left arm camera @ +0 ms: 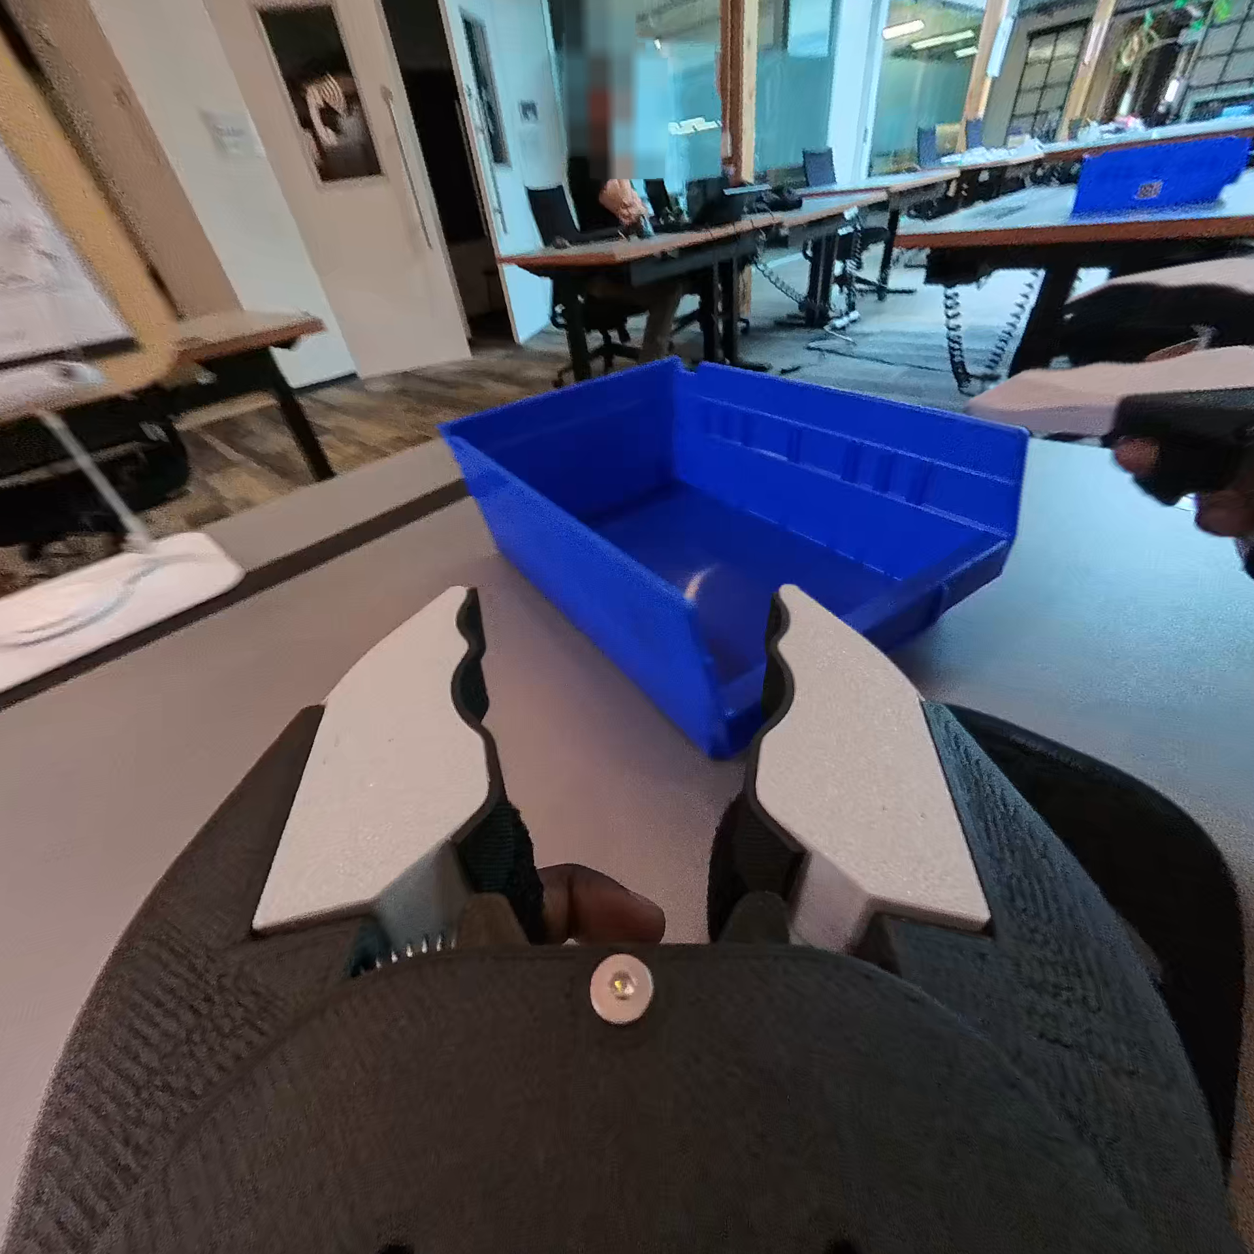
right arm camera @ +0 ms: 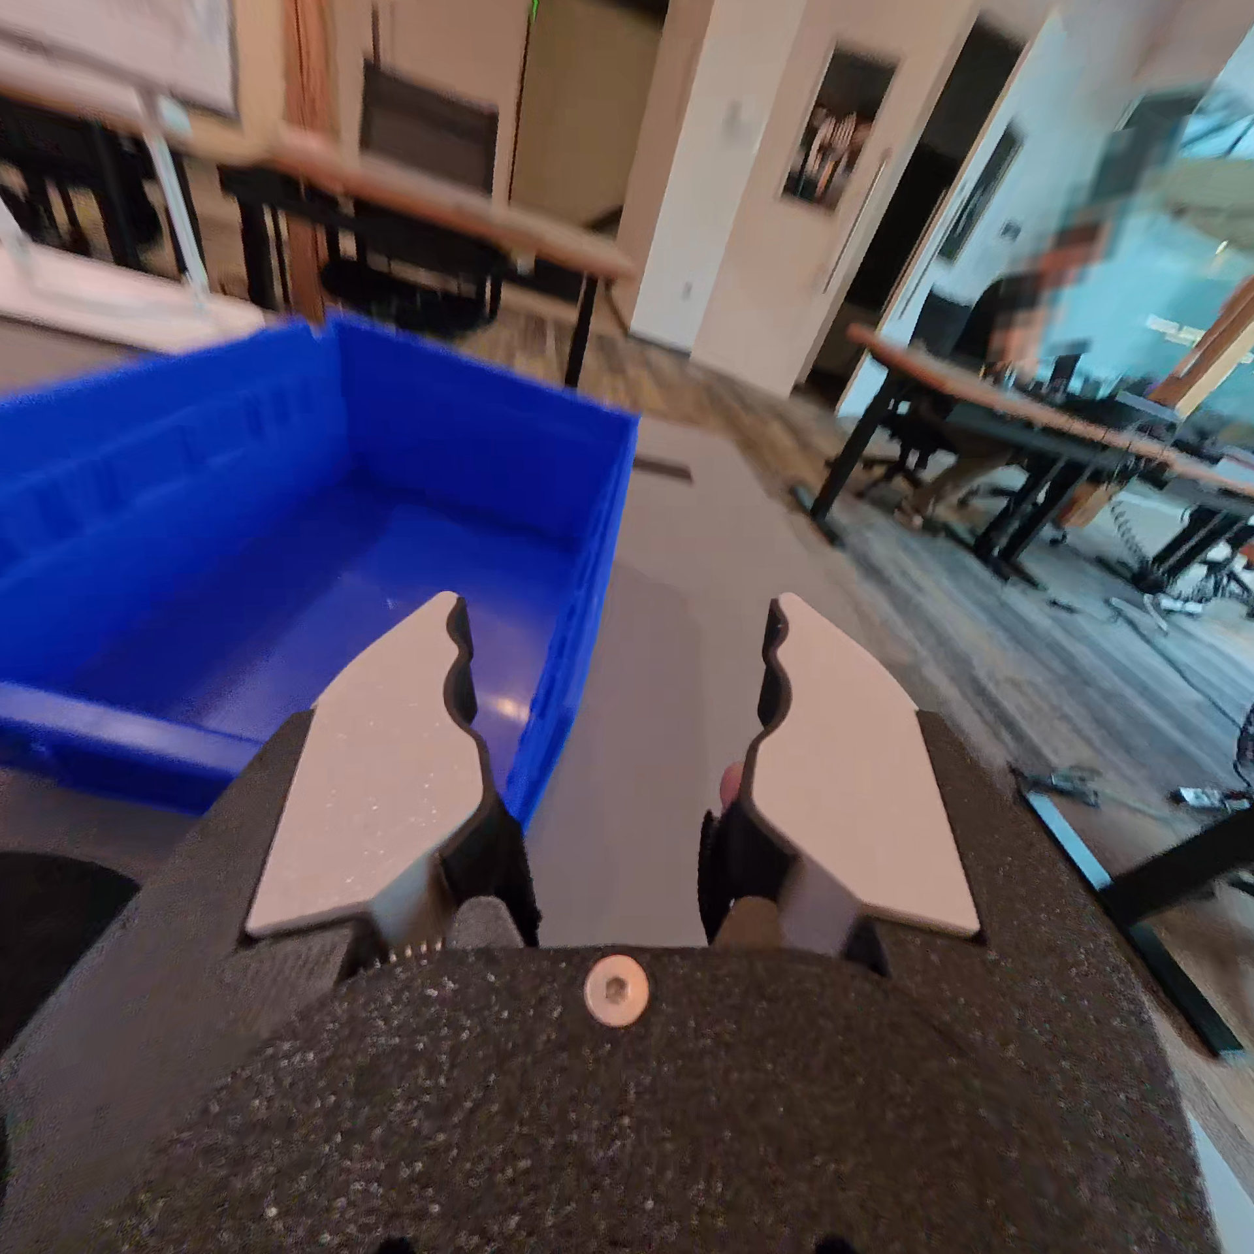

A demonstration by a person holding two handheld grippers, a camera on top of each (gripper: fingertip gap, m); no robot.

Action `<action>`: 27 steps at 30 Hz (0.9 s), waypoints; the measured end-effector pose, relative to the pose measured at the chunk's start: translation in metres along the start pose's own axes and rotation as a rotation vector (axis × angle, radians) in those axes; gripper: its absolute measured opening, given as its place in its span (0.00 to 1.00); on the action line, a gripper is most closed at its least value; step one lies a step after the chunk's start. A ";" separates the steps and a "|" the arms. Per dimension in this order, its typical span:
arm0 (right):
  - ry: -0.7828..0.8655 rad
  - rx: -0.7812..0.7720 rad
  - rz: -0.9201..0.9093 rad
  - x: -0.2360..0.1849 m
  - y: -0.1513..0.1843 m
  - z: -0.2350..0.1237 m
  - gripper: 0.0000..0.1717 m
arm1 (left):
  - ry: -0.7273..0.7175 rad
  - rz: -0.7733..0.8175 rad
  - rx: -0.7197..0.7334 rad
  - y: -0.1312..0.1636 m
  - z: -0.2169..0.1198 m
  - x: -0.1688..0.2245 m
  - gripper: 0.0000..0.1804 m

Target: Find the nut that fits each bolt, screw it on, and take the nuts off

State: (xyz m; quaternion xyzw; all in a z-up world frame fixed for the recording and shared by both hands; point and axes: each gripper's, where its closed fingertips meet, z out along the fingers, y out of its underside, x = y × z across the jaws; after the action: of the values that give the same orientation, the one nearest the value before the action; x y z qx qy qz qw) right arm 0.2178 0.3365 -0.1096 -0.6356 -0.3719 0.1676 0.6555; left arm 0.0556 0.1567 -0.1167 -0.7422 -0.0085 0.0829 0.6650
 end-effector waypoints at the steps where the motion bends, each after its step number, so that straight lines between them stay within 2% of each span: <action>1: 0.000 0.064 0.015 -0.002 -0.013 -0.007 0.48 | -0.030 0.008 0.013 -0.003 -0.015 -0.012 0.44; 4: -0.061 0.246 0.074 -0.024 -0.048 -0.030 0.42 | -0.168 0.005 0.026 -0.008 -0.068 -0.066 0.44; 8: -0.248 0.410 0.137 -0.076 -0.078 -0.049 0.37 | -0.404 -0.010 -0.014 0.003 -0.156 -0.151 0.42; 14: -0.599 0.455 0.100 -0.179 -0.090 -0.054 0.34 | -0.696 -0.081 -0.132 0.035 -0.289 -0.248 0.36; 17: -0.757 0.450 0.077 -0.228 -0.084 -0.057 0.33 | -0.796 -0.105 -0.195 0.048 -0.335 -0.278 0.35; 21: -0.886 0.399 0.082 -0.269 -0.067 -0.055 0.33 | -0.812 -0.115 -0.317 0.056 -0.359 -0.306 0.34; 27: -0.920 0.383 0.090 -0.273 -0.064 -0.055 0.32 | -0.575 -0.256 -0.522 0.066 -0.332 -0.374 0.32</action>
State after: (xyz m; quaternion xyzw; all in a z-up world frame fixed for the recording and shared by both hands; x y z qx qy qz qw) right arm 0.0579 0.0995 -0.1187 -0.3795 -0.5572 0.5239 0.5206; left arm -0.2750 -0.2241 -0.1068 -0.8256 -0.3070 0.1988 0.4297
